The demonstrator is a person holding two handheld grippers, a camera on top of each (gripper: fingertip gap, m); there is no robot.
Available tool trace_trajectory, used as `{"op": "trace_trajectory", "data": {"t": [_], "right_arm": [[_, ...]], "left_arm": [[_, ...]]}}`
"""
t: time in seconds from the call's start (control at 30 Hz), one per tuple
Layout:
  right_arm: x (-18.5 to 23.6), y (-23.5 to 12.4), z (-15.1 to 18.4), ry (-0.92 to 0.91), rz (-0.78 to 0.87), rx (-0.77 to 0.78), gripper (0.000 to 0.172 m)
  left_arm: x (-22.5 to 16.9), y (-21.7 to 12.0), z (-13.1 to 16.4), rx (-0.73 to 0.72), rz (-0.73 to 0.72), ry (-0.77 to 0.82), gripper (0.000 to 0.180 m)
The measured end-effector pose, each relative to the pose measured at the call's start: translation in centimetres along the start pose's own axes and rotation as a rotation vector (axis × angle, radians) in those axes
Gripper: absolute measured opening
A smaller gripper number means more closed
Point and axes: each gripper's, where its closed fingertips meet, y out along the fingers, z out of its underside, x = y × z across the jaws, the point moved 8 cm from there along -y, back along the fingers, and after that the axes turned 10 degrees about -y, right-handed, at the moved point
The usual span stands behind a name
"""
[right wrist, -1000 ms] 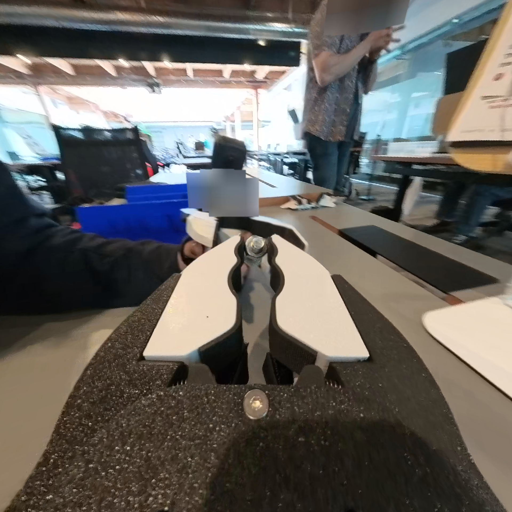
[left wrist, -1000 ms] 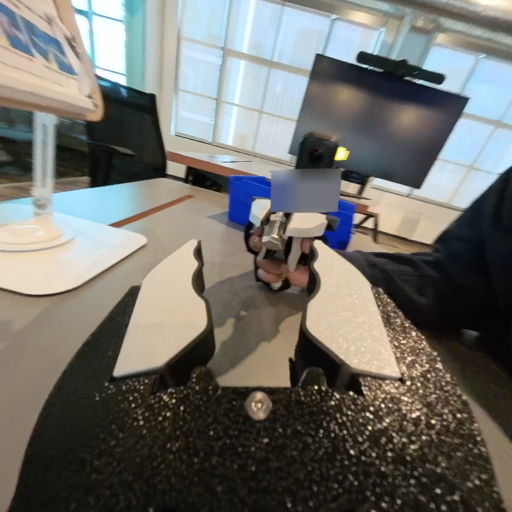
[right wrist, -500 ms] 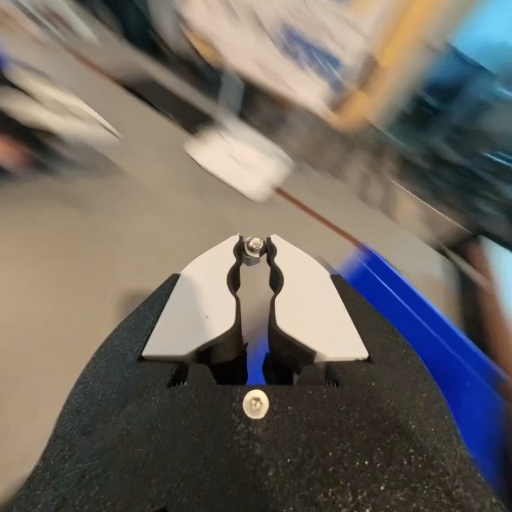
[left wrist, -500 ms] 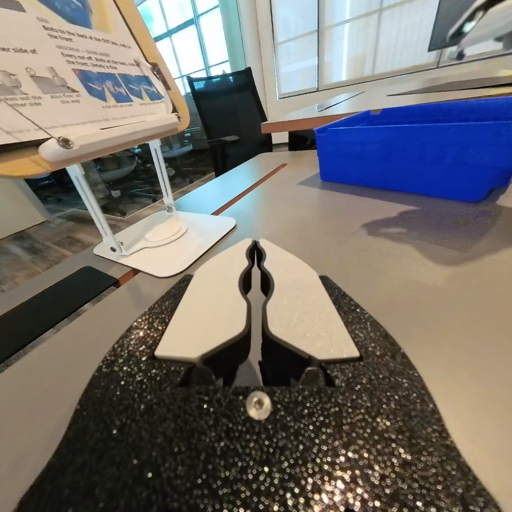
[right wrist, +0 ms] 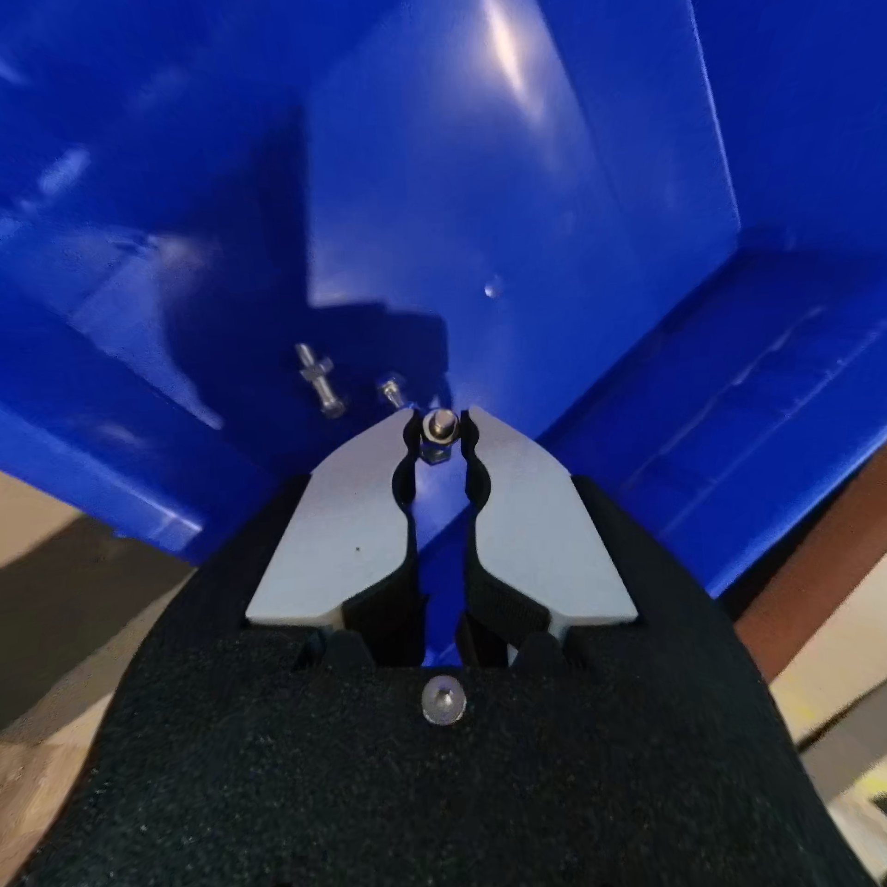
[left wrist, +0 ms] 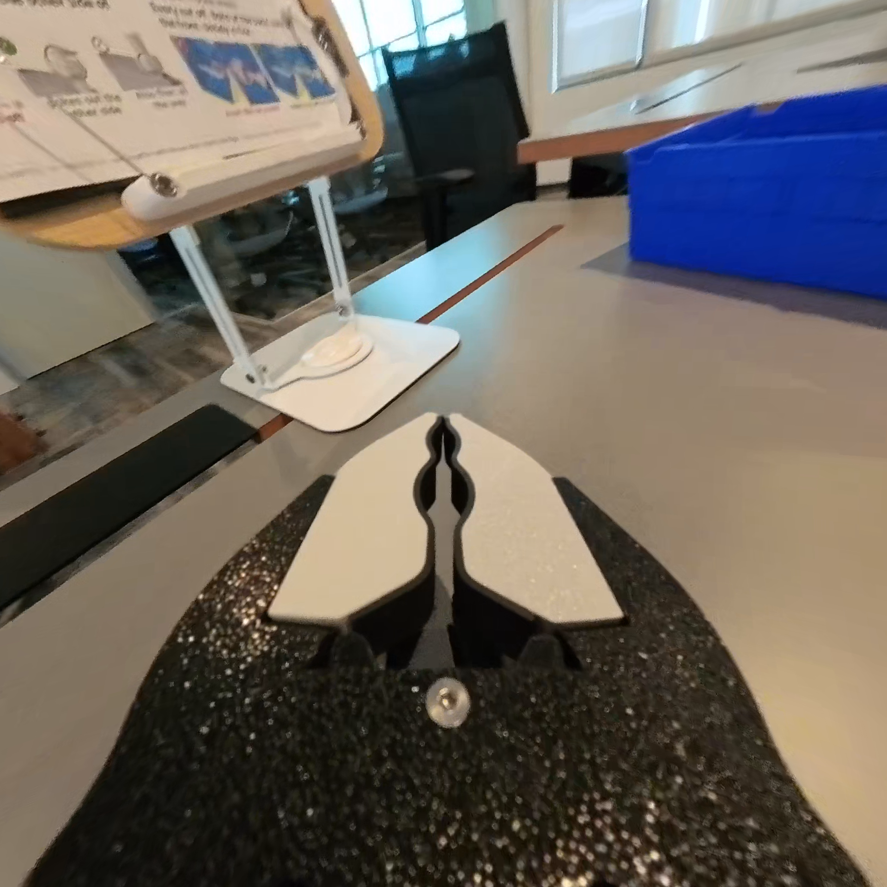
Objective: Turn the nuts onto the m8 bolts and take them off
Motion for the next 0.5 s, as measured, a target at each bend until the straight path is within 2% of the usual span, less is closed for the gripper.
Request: {"op": "trace_trajectory", "data": {"t": [0.23, 0.3, 0.4, 0.5], "right_arm": [[-0.3, 0.9, 0.6, 0.059, -0.031, 0.033, 0.016], [-0.5, 0.6, 0.5, 0.076, 0.003, 0.042, 0.027], [-1.2, -1.7, -0.1, 0.126, 0.109, 0.021, 0.038], [-1.0, -6.4, -2.7, 0.14, 0.271, -0.14, 0.045]], "left_arm": [[0.1, 0.3, 0.3, 0.056, -0.052, 0.035, 0.0], [0.1, 0.4, 0.3, 0.06, -0.05, 0.035, 0.0], [0.0, 0.4, 0.4, 0.065, -0.047, 0.038, 0.0], [-0.1, 0.5, 0.4, 0.074, -0.043, 0.045, 0.0]]}}
